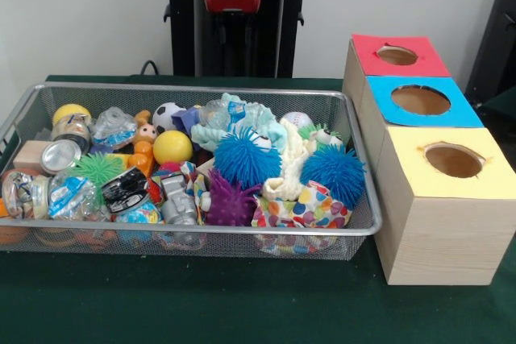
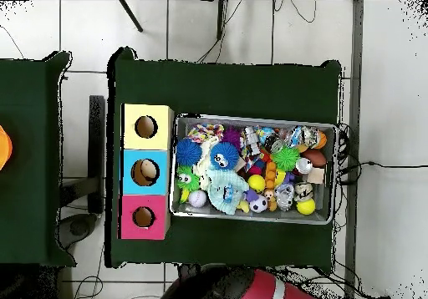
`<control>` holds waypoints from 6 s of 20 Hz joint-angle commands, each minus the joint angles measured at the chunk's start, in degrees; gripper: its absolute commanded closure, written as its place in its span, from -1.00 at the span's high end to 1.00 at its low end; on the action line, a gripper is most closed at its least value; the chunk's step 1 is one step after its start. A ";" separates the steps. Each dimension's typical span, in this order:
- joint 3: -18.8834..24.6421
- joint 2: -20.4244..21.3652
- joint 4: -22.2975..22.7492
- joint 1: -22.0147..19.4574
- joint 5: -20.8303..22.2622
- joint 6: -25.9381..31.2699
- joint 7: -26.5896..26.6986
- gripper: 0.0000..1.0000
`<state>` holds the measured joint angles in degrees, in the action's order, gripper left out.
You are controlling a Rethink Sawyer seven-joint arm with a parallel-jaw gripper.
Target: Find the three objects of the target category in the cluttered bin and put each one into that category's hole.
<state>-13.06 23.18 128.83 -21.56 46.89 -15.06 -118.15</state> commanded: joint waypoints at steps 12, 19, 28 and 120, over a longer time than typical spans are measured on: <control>11.37 21.58 4.68 -4.83 2.91 9.97 -1.59 1.00; 18.45 20.47 0.25 -8.11 0.83 15.36 0.40 1.00; 23.11 13.93 -3.96 -12.00 3.43 15.58 0.34 1.00; 42.04 11.86 -18.83 -25.30 -0.24 42.92 7.93 1.00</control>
<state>27.92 37.42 120.20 -46.90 44.15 22.72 -118.15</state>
